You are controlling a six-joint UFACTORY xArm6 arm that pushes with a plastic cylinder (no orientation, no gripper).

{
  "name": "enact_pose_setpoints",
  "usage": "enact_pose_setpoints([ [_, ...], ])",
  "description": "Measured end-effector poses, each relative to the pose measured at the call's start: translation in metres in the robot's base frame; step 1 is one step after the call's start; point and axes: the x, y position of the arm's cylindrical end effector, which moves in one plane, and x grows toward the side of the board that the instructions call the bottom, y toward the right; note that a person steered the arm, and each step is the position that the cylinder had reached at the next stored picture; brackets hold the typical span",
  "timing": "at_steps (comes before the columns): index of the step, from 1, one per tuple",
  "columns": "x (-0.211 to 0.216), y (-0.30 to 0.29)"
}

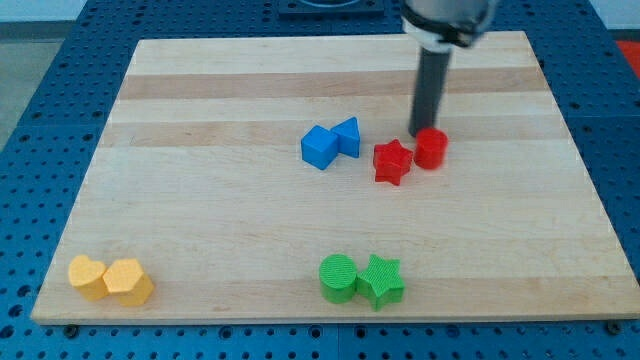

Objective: Push the red circle close to the red star

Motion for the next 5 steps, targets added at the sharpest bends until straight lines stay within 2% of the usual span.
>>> enact_pose_setpoints([
  [1,0.034,0.029],
  [2,0.030,0.050],
  [3,0.017,0.105],
  [4,0.039,0.139],
  [5,0.070,0.129],
])
